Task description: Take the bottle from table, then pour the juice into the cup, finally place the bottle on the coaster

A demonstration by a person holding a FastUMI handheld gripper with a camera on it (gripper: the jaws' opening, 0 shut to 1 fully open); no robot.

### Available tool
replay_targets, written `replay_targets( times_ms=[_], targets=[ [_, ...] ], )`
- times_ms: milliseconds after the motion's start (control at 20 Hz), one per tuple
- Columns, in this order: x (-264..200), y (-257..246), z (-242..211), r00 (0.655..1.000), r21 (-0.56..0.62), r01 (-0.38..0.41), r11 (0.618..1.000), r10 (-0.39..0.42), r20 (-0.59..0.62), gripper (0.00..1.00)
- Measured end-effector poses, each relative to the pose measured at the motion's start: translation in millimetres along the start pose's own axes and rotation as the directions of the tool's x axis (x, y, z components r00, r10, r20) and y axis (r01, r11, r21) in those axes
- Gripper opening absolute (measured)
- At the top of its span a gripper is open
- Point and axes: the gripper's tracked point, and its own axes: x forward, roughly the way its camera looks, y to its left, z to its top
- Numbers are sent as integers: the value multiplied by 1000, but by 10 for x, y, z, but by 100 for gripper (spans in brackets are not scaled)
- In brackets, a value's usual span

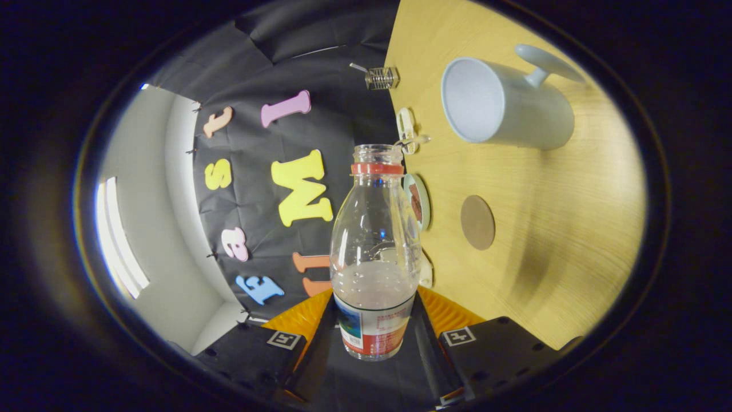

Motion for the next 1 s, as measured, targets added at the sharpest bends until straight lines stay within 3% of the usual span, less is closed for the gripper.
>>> replay_targets(
  times_ms=[1000],
  targets=[
    [28, 229, 87, 1000, 127, -27, 992, 26, 13, 75]
  ],
)
